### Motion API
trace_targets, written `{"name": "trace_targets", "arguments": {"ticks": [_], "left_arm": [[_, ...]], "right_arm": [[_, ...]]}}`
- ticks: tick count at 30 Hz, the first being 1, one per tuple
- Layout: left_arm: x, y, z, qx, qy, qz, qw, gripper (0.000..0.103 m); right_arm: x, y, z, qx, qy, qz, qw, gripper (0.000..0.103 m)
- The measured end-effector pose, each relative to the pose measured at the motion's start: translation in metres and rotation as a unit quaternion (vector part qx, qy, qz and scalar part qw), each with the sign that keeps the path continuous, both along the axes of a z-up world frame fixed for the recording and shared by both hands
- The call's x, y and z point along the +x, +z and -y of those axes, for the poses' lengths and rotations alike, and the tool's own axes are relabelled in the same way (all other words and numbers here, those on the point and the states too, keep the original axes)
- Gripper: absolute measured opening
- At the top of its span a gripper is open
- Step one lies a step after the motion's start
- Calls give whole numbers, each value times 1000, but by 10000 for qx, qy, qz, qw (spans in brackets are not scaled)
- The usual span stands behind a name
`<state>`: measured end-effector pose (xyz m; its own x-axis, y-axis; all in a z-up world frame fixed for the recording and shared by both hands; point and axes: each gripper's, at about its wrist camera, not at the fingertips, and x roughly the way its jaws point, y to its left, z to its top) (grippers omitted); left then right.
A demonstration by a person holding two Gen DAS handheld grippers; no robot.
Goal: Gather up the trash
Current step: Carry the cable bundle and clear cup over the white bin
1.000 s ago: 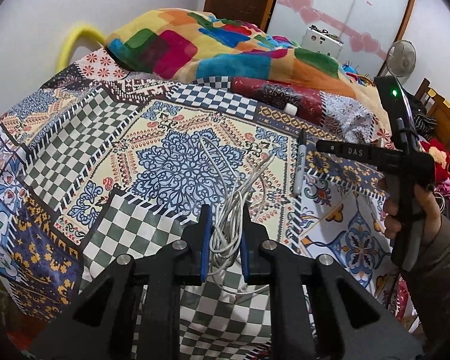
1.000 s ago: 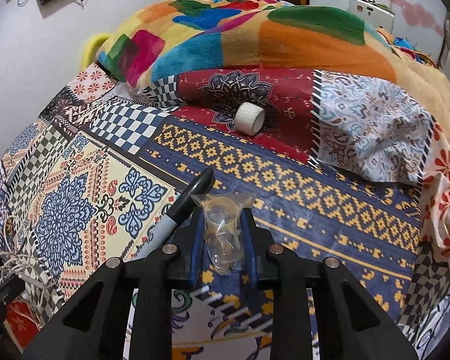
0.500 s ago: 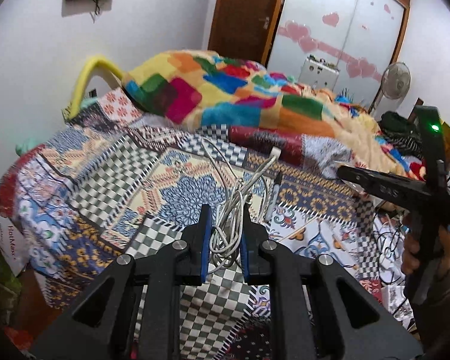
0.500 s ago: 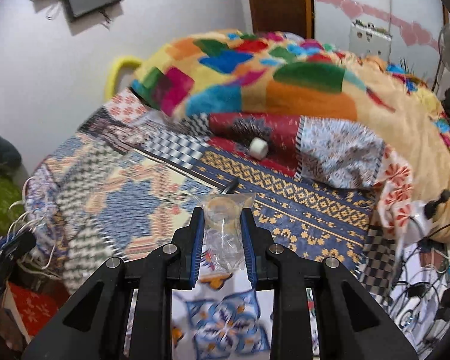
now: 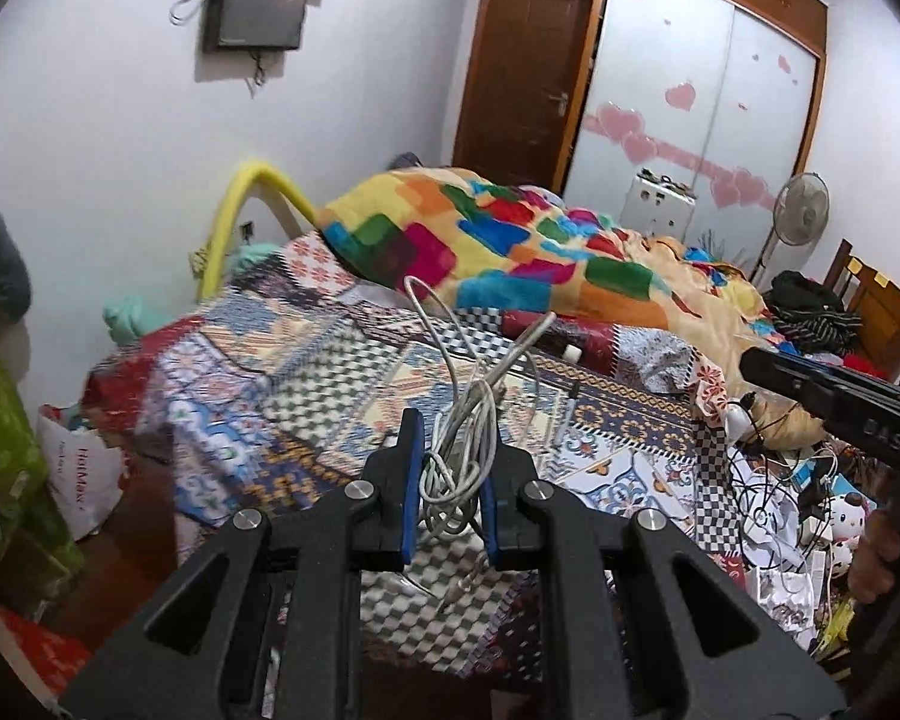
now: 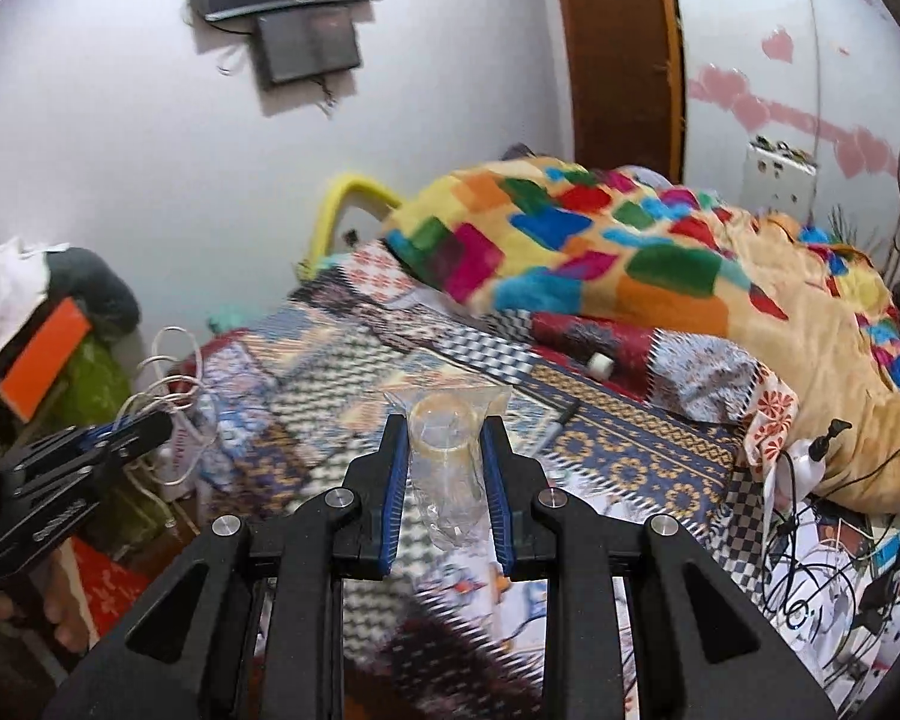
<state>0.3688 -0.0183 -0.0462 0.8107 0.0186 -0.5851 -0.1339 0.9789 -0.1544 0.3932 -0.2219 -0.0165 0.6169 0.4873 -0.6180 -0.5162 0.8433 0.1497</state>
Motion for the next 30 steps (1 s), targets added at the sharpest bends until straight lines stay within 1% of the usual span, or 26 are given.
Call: {"name": "trace_targets", "arguments": {"ticks": [7, 16, 22, 27, 30], "left_arm": [[-63, 11, -36, 79, 293, 97, 9995, 16], [-130, 2, -94, 92, 765, 9, 9970, 16], [-166, -16, -136, 123, 1089, -215, 9937, 16], [-186, -38, -167, 82, 1299, -456, 9904, 16], [-196, -56, -185, 17, 1391, -646, 9882, 16]], "right_arm": [[-51, 15, -33, 83, 433, 139, 9989, 22], [-94, 3, -95, 25, 990, 34, 9951, 22], [-117, -11, -140, -82, 1361, -96, 9906, 22], [-136, -32, -179, -214, 1701, -326, 9846, 22], [-145, -47, -203, -318, 1900, -509, 9800, 22]]}}
